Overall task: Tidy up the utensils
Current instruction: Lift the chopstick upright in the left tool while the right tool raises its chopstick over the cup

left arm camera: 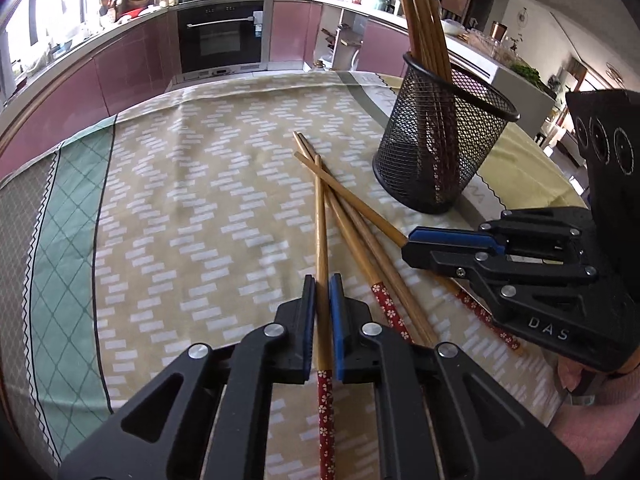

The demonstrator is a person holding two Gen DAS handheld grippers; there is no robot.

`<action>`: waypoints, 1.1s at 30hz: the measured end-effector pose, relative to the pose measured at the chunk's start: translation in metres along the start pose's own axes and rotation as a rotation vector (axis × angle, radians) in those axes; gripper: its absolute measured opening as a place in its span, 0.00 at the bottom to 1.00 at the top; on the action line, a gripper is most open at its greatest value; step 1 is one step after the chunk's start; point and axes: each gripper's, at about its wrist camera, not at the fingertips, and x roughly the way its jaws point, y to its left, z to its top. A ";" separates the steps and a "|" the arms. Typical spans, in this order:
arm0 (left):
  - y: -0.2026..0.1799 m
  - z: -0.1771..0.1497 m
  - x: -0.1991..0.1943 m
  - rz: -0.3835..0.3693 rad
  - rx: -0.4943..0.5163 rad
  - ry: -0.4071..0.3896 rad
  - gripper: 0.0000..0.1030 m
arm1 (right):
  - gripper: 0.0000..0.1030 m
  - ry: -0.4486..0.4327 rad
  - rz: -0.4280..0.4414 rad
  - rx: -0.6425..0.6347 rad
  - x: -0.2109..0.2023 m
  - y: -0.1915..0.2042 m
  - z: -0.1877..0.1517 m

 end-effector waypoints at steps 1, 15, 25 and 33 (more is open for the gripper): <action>0.000 0.001 0.001 0.002 0.005 -0.002 0.10 | 0.07 0.003 -0.007 -0.003 0.002 0.001 0.002; 0.002 0.021 0.013 0.011 0.009 0.007 0.07 | 0.06 -0.024 0.000 -0.011 0.003 0.001 0.012; 0.000 0.031 -0.042 -0.092 0.001 -0.106 0.07 | 0.06 -0.165 0.050 0.000 -0.056 -0.008 0.012; -0.002 0.045 -0.087 -0.199 -0.002 -0.196 0.07 | 0.06 -0.270 0.078 0.051 -0.099 -0.028 0.015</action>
